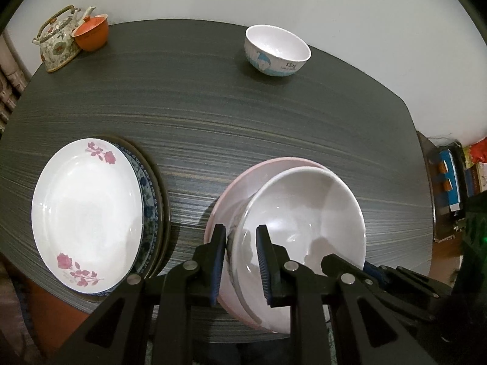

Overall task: Organize plates and bowls
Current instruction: 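Open the left tool and release the white bowl inside the pink bowl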

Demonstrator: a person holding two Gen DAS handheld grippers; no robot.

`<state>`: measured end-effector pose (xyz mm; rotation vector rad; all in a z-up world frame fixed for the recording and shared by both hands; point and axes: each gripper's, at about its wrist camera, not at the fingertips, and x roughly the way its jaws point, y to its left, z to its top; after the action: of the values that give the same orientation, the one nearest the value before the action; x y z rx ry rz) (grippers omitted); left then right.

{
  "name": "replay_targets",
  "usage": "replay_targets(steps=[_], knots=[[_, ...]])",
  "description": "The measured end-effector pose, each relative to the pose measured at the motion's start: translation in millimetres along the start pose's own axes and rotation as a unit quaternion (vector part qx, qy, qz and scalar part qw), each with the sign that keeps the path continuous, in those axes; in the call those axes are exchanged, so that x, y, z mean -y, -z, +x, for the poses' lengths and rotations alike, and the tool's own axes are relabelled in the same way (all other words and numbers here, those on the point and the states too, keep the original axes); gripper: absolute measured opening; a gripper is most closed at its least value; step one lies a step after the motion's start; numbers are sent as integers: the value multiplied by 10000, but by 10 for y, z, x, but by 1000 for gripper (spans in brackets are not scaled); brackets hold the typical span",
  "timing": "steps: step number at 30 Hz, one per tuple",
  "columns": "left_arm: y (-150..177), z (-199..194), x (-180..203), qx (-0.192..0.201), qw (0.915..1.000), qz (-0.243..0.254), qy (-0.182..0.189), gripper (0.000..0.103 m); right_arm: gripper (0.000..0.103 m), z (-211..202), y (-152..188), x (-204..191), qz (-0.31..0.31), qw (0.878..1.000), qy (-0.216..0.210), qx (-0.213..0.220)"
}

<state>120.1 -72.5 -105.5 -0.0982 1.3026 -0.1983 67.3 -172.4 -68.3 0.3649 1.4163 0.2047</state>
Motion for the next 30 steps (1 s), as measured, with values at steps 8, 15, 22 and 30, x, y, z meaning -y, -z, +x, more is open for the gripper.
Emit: replay_targets(steps=[8, 15, 22, 30], knots=[[7, 95, -9, -122, 9999, -31, -60, 21, 18, 62, -11, -23, 34, 10000, 40, 9], [-28, 117, 11, -152, 9998, -66, -107, 21, 18, 131, -35, -23, 29, 9999, 93, -45], [-34, 137, 10, -190, 9997, -87, -91, 21, 18, 191, -68, 27, 135, 9999, 51, -86], [-71, 162, 13, -285, 9994, -128, -125, 22, 20, 215, -46, 28, 109, 9999, 86, -65]])
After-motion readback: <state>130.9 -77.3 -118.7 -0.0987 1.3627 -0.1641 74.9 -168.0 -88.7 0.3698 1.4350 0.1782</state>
